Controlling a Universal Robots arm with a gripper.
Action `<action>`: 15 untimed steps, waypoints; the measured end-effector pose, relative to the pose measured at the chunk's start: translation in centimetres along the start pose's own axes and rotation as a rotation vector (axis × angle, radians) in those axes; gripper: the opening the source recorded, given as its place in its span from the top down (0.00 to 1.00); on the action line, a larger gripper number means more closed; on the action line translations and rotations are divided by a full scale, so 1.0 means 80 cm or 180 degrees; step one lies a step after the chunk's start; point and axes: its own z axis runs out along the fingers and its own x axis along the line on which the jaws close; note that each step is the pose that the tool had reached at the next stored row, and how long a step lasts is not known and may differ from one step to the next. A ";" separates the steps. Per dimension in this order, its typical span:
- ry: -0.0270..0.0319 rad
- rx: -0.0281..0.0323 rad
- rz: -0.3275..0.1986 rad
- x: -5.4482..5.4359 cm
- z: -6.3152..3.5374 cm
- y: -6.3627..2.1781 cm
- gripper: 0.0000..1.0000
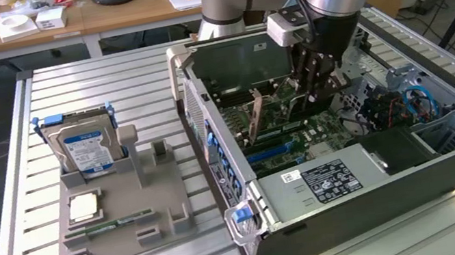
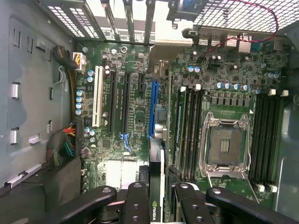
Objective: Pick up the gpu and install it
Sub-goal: 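Insert the gpu into the slot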
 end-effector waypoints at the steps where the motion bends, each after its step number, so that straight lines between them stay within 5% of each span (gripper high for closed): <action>1: 0.0000 0.0000 0.0000 0.000 0.000 0.000 0.74; 15: -0.0002 0.0002 0.0000 -0.001 0.003 0.015 0.74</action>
